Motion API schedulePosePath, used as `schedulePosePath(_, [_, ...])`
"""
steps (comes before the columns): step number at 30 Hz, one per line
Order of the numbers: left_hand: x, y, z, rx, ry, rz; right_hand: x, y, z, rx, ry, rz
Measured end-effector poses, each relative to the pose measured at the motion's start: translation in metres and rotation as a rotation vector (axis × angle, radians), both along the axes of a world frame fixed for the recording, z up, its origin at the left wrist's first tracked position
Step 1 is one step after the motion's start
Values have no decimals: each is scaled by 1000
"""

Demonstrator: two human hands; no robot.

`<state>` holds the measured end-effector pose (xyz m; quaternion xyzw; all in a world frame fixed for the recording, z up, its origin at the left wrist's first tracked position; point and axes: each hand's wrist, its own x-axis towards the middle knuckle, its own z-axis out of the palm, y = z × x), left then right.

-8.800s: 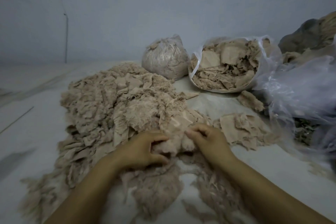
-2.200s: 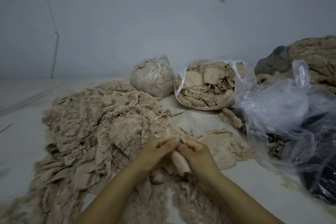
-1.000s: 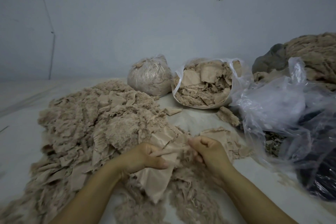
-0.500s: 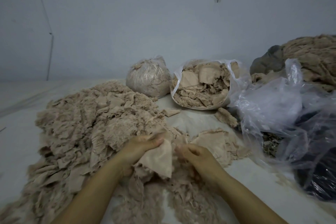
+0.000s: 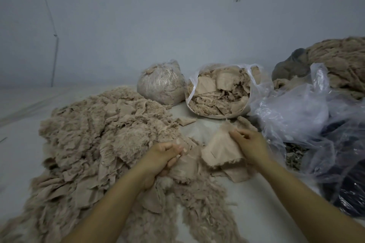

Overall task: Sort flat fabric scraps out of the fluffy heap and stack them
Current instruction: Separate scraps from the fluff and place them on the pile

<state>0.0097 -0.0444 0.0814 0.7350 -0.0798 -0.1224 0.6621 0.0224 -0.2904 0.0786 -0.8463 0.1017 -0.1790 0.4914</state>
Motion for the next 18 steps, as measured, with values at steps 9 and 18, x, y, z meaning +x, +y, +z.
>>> schedulePosePath(9, [8,-20,11,-397,55,140,-56,93,-25,53,16,748])
schedulePosePath(18, [-10,4,-7,-193,85,-157,-52,90,-28,732,42,516])
